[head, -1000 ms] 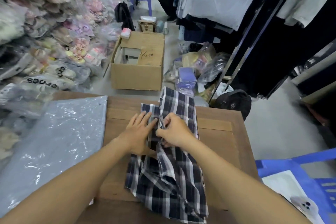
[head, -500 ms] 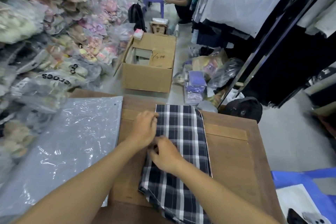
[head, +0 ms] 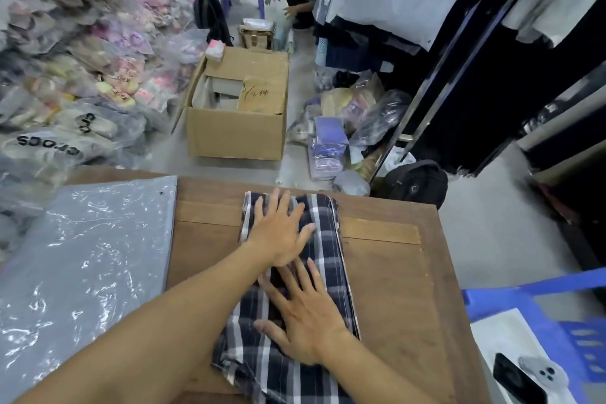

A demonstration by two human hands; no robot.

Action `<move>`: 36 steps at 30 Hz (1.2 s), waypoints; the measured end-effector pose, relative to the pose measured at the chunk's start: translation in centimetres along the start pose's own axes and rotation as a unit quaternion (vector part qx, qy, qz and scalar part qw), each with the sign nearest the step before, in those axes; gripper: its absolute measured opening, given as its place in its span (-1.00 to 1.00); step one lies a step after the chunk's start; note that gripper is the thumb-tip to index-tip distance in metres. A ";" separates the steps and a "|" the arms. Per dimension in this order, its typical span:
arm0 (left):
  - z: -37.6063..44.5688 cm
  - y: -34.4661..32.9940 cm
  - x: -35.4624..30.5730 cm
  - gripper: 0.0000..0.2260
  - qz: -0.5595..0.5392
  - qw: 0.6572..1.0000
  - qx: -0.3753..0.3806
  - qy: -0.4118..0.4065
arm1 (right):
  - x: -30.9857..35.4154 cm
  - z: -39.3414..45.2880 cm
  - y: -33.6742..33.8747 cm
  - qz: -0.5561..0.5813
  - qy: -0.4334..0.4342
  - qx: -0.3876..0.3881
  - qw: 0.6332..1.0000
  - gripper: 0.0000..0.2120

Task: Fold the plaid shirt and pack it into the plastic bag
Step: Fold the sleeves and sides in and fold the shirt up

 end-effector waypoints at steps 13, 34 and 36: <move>11.3 3.8 -3.0 -0.67 -0.183 0.974 0.114 0.071 | -6.2 -2.6 0.1 0.143 -0.190 -0.135 0.962 -0.31; -7.4 -4.0 -0.5 -0.34 0.050 0.995 -0.077 -0.039 | -6.0 -1.9 -2.4 0.102 -0.171 -0.080 0.977 -0.24; -7.5 -4.9 0.1 -0.33 0.049 0.997 -0.051 -0.016 | -6.1 -1.9 -2.1 0.131 -0.170 -0.076 0.974 -0.30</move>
Point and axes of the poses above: each hand's wrist, its own z-axis towards the middle knuckle, its own y-axis out of the back of the hand, x = y × z, the point moved 1 cm from there along z, towards the middle knuckle, and after that the axes turned 7 degrees about -y, right-handed, at the moved point
